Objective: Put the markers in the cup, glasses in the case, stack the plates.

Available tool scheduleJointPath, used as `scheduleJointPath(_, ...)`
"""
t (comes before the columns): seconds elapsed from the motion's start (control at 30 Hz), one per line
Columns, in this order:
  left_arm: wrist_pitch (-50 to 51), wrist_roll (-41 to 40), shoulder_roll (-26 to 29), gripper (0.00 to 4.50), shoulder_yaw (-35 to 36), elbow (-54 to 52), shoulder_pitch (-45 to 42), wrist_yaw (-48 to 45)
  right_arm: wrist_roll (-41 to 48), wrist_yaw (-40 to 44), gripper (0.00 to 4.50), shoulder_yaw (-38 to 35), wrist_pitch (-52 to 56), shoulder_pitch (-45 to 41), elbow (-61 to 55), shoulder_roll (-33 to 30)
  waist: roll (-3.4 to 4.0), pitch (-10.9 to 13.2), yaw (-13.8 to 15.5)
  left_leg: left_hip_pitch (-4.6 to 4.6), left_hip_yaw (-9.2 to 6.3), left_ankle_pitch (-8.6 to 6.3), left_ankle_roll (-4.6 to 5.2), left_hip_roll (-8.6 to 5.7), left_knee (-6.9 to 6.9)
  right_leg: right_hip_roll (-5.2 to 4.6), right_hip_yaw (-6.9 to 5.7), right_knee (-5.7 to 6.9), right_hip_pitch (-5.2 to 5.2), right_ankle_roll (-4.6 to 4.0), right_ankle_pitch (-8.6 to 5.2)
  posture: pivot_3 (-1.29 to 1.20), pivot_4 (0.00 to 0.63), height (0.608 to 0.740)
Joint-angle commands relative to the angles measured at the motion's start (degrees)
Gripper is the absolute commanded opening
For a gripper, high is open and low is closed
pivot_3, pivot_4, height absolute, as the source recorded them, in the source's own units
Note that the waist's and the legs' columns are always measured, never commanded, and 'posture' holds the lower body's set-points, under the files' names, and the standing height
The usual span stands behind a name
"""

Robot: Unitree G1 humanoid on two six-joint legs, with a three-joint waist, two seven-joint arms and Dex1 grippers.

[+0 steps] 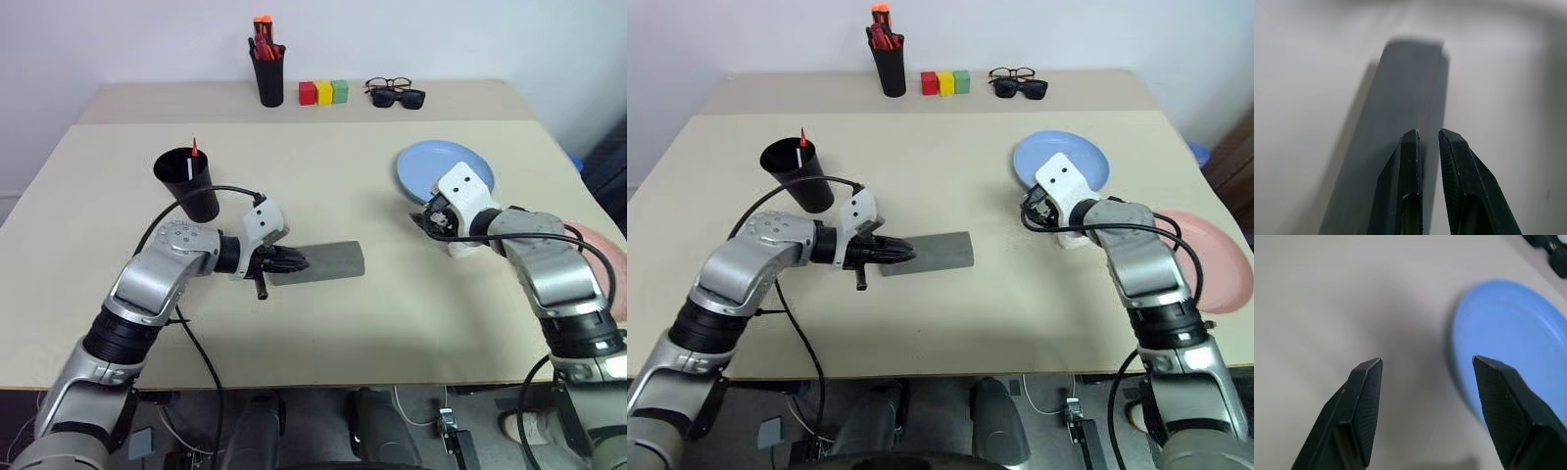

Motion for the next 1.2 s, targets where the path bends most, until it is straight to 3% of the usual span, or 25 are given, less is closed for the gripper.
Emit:
scheduleJointPath(0.03,-3.1,-1.8,-1.5,0.59,4.9,-3.3,2.0,3.6,-6.7,-2.3,2.94,4.3,-9.2,-5.3,11.3,1.5,0.02,0.0,-0.2,0.01,0.01,0.0,0.0,0.0,-0.01,0.0,0.0,0.0,0.0,0.0,0.0,0.0,0.15,0.74)
scheduleJointPath(0.1,-3.0,-2.3,-2.4,0.59,6.4,-3.6,2.8,5.7,-8.2,-3.6,2.94,5.0,-12.7,-8.0,17.7,2.9,0.02,0.0,-0.2,0.01,0.0,0.0,0.0,0.0,-0.01,0.01,0.0,0.02,-0.02,0.0,0.0,0.0,0.15,0.74)
scheduleJointPath(0.2,-3.6,-2.9,-2.5,0.55,7.8,-4.8,4.8,7.4,-10.7,-5.9,2.2,5.6,-16.6,-11.0,25.6,4.2,0.02,0.0,-0.4,0.02,0.01,0.01,-0.01,0.0,0.01,0.02,0.01,0.04,-0.02,0.0,0.01,0.0,0.15,0.74)
scheduleJointPath(0.33,-3.9,-3.9,-2.3,0.55,9.0,-6.9,7.6,9.0,-12.7,-6.7,0.08,5.6,-20.1,-12.2,29.3,4.6,0.02,0.0,-0.3,0.03,-0.01,0.0,-0.01,0.01,-0.02,0.02,0.01,0.04,-0.01,0.0,0.01,0.0,0.15,0.74)
scheduleJointPath(0.5,-4.9,-5.0,-2.9,0.55,9.9,-7.3,8.3,10.3,-13.2,-6.0,0.03,3.0,-19.9,-9.1,20.6,2.1,0.03,0.0,-0.2,0.02,-0.01,0.01,-0.01,0.0,0.0,0.02,0.01,0.04,0.0,0.0,0.01,0.0,0.15,0.74)
scheduleJointPath(0.63,-7.1,-4.5,-3.7,0.55,9.0,-4.1,6.5,10.3,-11.3,-2.0,0.03,-4.3,-12.8,-0.6,0.9,-4.6,0.07,0.0,0.8,-0.01,-0.03,0.0,0.0,-0.01,-0.03,0.01,-0.01,0.0,-0.01,0.01,0.0,0.0,0.15,0.74)
scheduleJointPath(0.77,-11.3,-2.8,-4.0,0.55,6.7,1.7,4.1,7.9,-6.6,7.3,0.03,-20.9,1.0,17.8,-23.2,-13.1,0.1,0.0,2.2,-0.04,-0.08,-0.01,0.02,-0.03,-0.01,0.01,-0.08,-0.07,0.06,0.03,-0.02,0.0,0.15,0.74)
scheduleJointPath(0.9,-19.0,-2.7,-5.2,0.55,5.8,5.1,2.7,3.8,-6.6,13.2,0.03,-34.1,9.9,35.3,-33.5,-16.2,0.09,0.0,2.3,0.01,-0.03,-0.06,0.1,-0.03,0.06,0.01,-0.06,-0.16,0.19,0.04,-0.02,0.0,0.15,0.74)
scheduleJointPath(1.0,-20.0,-3.0,-6.4,0.55,4.8,7.4,1.3,2.4,-7.2,13.8,0.94,-35.6,10.7,40.8,-33.8,-17.1,0.15,0.0,1.3,0.19,0.06,-0.06,0.1,-0.01,0.09,0.0,0.0,-0.17,0.34,0.04,-0.02,0.0,0.15,0.74)
scheduleJointPath(1.17,-21.3,-1.7,-6.8,0.55,4.1,8.7,0.8,2.5,-5.0,10.9,3.43,-29.0,9.4,37.0,-34.6,-13.2,0.19,-0.1,-0.1,0.33,0.1,-0.06,0.1,0.06,0.07,0.04,0.04,-0.13,0.4,0.01,-0.03,0.0,0.15,0.74)
scheduleJointPath(1.2,-21.2,-1.7,-6.7,0.55,4.4,8.2,1.2,2.7,-4.5,10.5,3.43,-26.7,8.1,35.6,-34.0,-12.0,0.18,-0.1,-0.3,0.33,0.09,-0.06,0.1,0.07,0.06,0.05,0.04,-0.11,0.4,0.01,-0.03,0.0,0.15,0.74)
